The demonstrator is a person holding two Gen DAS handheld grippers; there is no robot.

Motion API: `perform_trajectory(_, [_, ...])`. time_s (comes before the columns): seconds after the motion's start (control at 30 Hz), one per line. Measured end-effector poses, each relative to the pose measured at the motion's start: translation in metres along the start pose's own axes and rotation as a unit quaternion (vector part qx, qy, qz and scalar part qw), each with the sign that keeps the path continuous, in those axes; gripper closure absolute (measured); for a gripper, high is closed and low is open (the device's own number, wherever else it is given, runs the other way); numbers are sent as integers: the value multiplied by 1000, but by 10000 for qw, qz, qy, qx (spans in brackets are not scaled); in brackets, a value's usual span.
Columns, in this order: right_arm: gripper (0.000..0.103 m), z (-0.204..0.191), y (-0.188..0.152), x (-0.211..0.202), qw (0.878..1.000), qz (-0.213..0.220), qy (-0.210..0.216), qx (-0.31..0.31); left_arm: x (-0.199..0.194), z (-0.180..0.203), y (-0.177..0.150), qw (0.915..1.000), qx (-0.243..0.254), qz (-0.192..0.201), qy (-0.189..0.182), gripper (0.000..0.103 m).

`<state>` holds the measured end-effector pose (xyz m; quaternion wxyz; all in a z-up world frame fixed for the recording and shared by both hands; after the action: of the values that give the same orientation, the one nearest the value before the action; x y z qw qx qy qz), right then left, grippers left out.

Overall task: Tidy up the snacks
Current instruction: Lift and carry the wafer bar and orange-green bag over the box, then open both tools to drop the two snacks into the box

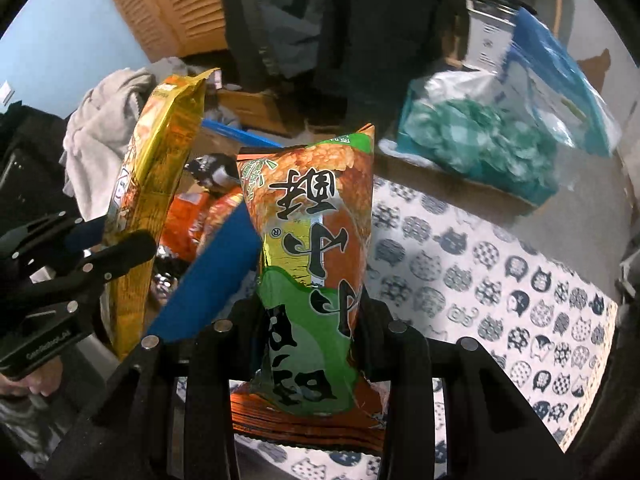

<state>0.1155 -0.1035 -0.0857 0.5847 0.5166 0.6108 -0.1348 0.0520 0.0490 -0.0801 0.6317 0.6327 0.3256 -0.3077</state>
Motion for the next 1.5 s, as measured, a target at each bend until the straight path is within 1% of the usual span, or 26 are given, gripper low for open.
perform_trajectory(0.3, [68, -39, 23, 19, 9996, -87, 206, -161, 1, -46, -6, 9990, -348, 30, 262, 72])
perform_trajectory(0.57, [68, -69, 41, 38, 9987, -183, 419, -207, 11, -90, -21, 9961, -729, -120, 485, 72])
perform_trajectory(0.83, [68, -95, 54, 60, 9975, -332, 542, -302, 26, -131, -34, 9904, -1156, -302, 699, 72])
perform_trajectory(0.93, [68, -104, 57, 71, 9970, -408, 554, -352, 36, -142, -39, 9881, -1301, -424, 706, 71])
perform_trajectory(1.2, [68, -128, 67, 99, 9958, -549, 528, -498, 55, -154, -41, 9833, -1561, -588, 725, 70])
perform_trajectory(1.27, [68, -130, 68, 102, 9957, -566, 526, -507, 56, -157, -43, 9815, -1628, -667, 752, 69])
perform_trajectory(1.33, [68, -131, 69, 105, 9956, -584, 535, -491, 52, -158, -44, 9807, -1705, -669, 690, 69])
perform_trajectory(1.4, [68, -132, 70, 109, 9955, -612, 528, -489, 45, -159, -44, 9807, -1710, -629, 710, 64])
perform_trajectory(1.47, [67, -132, 70, 112, 9954, -644, 522, -482, 38, -159, -43, 9813, -1672, -572, 763, 54])
perform_trajectory(1.5, [66, -133, 70, 114, 9953, -656, 532, -472, 34, -159, -42, 9816, -1652, -535, 792, 52])
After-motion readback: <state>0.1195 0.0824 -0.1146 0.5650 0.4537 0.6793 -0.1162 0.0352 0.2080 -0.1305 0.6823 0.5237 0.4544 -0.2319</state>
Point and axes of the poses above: each gripper's, at about its wrist camera, not at the fingertips, and x roughly the way its jaws point, z to its right, y to its top, the point moved 4 cm from there along x, roughly the way its jaws point, and after that the axes turned 3 degrees about y, right-handed, at the moved point
